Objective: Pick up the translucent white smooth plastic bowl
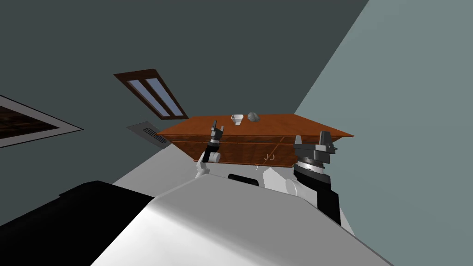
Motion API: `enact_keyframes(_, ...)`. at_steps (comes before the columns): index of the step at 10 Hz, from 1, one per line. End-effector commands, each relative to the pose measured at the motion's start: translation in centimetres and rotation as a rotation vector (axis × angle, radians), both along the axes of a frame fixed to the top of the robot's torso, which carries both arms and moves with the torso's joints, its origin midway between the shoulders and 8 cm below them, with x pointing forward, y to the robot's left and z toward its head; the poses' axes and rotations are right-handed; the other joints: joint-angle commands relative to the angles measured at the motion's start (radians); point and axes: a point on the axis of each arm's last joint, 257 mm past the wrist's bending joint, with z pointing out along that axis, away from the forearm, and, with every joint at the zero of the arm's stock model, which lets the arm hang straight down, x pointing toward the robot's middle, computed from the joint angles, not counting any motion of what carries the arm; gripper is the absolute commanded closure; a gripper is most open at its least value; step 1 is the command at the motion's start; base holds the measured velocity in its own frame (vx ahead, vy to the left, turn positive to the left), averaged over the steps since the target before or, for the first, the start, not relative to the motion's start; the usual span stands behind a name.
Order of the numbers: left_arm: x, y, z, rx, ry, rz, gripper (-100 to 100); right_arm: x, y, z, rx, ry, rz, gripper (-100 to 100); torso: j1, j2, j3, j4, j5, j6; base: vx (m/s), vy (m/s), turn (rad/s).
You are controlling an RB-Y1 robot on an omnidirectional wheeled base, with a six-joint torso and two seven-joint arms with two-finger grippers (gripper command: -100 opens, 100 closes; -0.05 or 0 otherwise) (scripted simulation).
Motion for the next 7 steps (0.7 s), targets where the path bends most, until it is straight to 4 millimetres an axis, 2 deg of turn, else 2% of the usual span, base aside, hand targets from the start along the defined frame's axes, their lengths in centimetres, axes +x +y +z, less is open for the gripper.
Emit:
enact_keyframes(1, 1.3, -0.3, 0.0, -0.002, 0.009, -0.009, -100, 0.0, 0.0, 0.0, 0.0, 0.0, 0.0, 0, 0.0, 0.0, 0.0, 0.0, 0.0, 0.0, -0.118, -0.044, -0.017)
enact_keyframes(2, 3.1, -0.2, -1.3, -0.006, 0.064, -0.011, -100, 0.0, 0.0, 0.0, 0.0, 0.0, 0.0, 0, 0.001, -0.002, -0.001, 0.0, 0.0, 0.0, -0.134, -0.037, -0.046)
enact_keyframes(3, 3.3, -0.6, -0.2, -0.006, 0.041, -0.02, -100, 0.0, 0.0, 0.0, 0.0, 0.0, 0.0, 0, 0.001, -0.001, -0.001, 0.0, 0.0, 0.0, -0.123, -0.023, -0.025)
enact_keyframes(4, 5.1, -0.5, -1.2, -0.011, 0.088, -0.024, -100, 0.0, 0.0, 0.0, 0.0, 0.0, 0.0, 0, 0.002, -0.002, -0.001, 0.0, 0.0, 0.0, -0.135, -0.024, -0.046)
enact_keyframes(5, 5.4, -0.9, -0.3, -0.01, 0.076, -0.032, -100, 0.0, 0.0, 0.0, 0.0, 0.0, 0.0, 0, 0.002, -0.001, -0.001, 0.0, 0.0, 0.0, -0.113, -0.022, -0.024)
enact_keyframes(6, 7.0, -0.7, -1.5, -0.016, 0.126, -0.033, -100, 0.0, 0.0, 0.0, 0.0, 0.0, 0.0, 0, 0.002, -0.002, -0.001, 0.0, 0.0, 0.0, -0.145, -0.041, -0.047)
enact_keyframes(7, 7.6, -1.2, -0.6, -0.015, 0.119, -0.041, -100, 0.0, 0.0, 0.0, 0.0, 0.0, 0.0, 0, 0.001, -0.001, 0.0, 0.0, 0.0, 0.0, -0.124, -0.037, -0.024)
